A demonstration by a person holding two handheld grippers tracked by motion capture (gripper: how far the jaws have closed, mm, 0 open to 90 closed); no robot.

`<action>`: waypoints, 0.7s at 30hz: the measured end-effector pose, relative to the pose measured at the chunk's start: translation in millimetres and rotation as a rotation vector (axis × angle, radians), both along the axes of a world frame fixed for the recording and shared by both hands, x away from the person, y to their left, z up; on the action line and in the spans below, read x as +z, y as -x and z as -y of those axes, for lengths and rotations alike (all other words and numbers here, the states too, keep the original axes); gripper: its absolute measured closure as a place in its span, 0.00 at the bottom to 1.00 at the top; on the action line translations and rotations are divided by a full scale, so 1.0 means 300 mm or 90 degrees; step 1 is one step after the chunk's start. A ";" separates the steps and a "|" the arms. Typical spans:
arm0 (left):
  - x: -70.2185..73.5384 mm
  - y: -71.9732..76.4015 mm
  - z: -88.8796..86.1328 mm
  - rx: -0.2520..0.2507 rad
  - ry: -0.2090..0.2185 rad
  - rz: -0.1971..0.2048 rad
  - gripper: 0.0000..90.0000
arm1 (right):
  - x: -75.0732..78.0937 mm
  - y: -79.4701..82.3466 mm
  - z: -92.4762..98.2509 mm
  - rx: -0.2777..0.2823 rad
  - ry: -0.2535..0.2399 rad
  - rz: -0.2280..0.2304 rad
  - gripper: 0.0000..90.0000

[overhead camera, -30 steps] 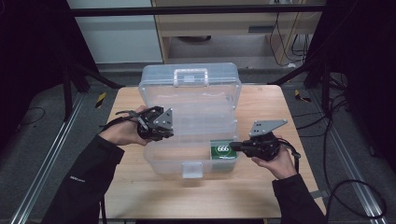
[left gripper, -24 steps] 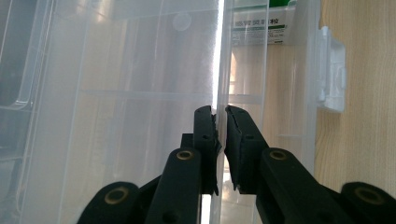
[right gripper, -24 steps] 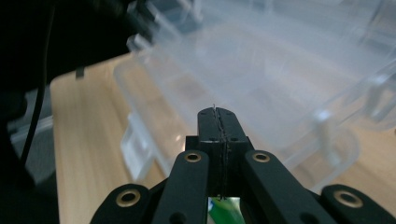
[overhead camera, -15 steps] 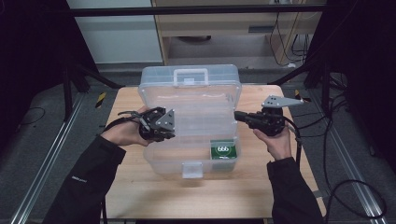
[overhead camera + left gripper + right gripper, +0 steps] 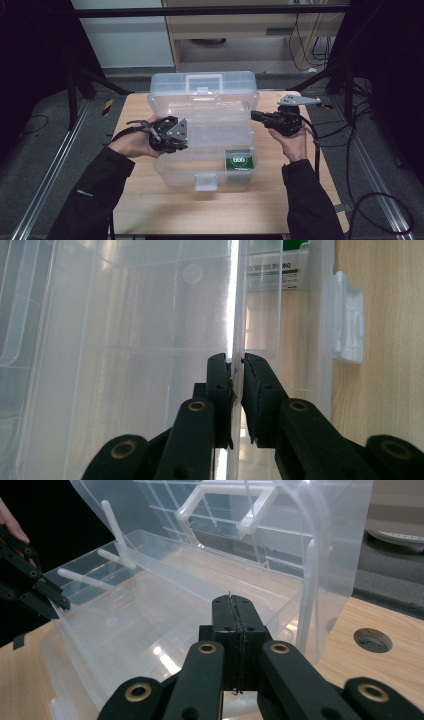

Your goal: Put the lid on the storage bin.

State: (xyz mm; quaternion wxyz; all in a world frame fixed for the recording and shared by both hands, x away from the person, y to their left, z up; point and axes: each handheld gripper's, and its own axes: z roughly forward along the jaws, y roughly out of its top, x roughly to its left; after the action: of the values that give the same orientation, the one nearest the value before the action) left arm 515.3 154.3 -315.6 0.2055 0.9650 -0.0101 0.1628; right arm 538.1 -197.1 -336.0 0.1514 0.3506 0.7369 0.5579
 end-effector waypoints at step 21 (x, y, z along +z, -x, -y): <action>-0.025 0.011 0.000 0.003 0.002 -0.009 0.79 | -0.022 -0.001 0.026 -0.007 -0.007 -0.013 1.00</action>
State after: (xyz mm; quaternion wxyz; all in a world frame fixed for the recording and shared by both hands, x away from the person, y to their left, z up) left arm 512.0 154.3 -322.9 0.2063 0.9659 -0.0061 0.1565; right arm 538.3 -204.9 -342.5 0.1449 0.3611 0.7332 0.5577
